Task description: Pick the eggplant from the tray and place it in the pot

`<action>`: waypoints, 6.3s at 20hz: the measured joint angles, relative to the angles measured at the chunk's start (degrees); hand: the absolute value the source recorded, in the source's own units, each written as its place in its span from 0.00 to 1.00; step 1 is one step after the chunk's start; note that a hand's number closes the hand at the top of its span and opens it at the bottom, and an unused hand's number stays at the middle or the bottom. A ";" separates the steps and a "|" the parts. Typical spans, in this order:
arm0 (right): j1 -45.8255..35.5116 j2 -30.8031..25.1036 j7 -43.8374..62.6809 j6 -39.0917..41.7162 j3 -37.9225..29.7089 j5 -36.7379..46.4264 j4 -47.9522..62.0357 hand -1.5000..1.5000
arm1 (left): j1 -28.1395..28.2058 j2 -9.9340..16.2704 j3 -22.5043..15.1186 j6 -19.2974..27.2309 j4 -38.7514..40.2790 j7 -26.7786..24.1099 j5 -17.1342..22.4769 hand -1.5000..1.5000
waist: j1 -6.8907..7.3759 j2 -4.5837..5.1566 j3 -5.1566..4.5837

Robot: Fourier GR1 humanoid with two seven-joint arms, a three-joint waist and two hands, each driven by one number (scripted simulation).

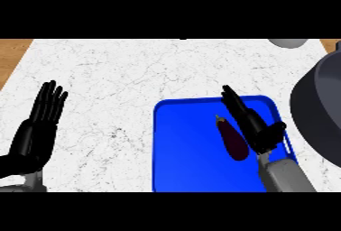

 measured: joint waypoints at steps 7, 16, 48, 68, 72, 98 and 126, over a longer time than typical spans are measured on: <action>-15.12 -6.02 0.57 21.46 0.68 -6.41 1.10 1.00 | -4.86 -0.19 0.07 1.51 0.15 2.91 -0.48 0.50 | 2.97 -0.09 0.38; -25.60 -20.46 -19.53 38.94 -0.05 3.08 8.14 0.00 | -10.74 -1.65 -0.55 3.88 2.25 7.62 -0.66 0.50 | 3.07 1.29 0.79; -37.70 -25.37 -45.12 19.11 35.39 40.55 24.72 0.00 | -16.45 -2.49 1.38 6.03 6.84 12.53 -2.77 0.50 | 0.43 -0.61 0.37; -35.69 -15.10 -48.26 12.67 34.73 49.51 35.55 0.00 | -16.00 -3.18 4.00 4.19 7.04 12.72 -3.87 0.50 | -0.64 -0.88 0.35; -34.69 -11.21 -48.25 11.70 34.24 51.94 38.15 0.00 | -15.45 -3.89 3.70 4.49 5.95 13.02 -4.79 0.50 | -0.60 -0.91 0.34; -27.12 -10.73 -51.39 4.78 28.99 59.02 26.52 1.00 | -14.90 -4.55 6.33 2.19 7.39 12.02 -5.24 0.50 | -1.61 -1.66 -0.13; 21.25 -23.52 -0.86 -19.53 -8.21 46.97 -38.29 1.00 | -9.10 -2.77 9.82 3.73 3.51 12.87 -5.11 0.50 | -7.77 -2.44 0.18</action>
